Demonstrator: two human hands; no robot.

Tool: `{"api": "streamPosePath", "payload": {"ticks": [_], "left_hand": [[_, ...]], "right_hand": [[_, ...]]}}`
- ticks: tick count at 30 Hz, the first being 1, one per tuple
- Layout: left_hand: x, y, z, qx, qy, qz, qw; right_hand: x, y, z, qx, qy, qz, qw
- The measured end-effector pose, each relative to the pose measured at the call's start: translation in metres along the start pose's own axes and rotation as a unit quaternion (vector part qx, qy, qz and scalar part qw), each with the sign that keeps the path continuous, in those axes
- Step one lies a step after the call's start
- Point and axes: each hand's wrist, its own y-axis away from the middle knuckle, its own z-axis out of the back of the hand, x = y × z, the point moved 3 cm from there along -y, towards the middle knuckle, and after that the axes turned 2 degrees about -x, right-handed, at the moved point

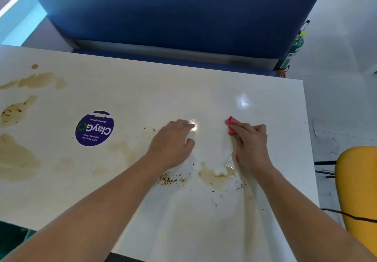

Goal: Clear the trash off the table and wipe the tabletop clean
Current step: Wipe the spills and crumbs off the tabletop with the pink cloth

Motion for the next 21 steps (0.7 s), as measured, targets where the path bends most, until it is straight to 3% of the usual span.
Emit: {"api": "streamPosePath", "payload": {"ticks": [4,8,16,21], "left_hand": [[-0.024,-0.003,-0.026,0.039,-0.039,0.025,0.998],[-0.019,-0.001,-0.028,0.071,-0.056,0.019,0.996],[-0.031,0.001,-0.027,0.090,-0.036,0.051,0.994],[-0.039,0.021,-0.034,0.036,-0.010,0.089,0.995]], "right_hand": [[0.006,-0.008,0.032,0.044,-0.007,0.056,0.997],[-0.017,0.008,0.073,0.005,-0.003,-0.011,1.000],[-0.010,0.060,0.091,-0.017,0.003,-0.052,0.999],[-0.017,0.072,0.090,-0.036,-0.023,-0.036,0.998]]}}
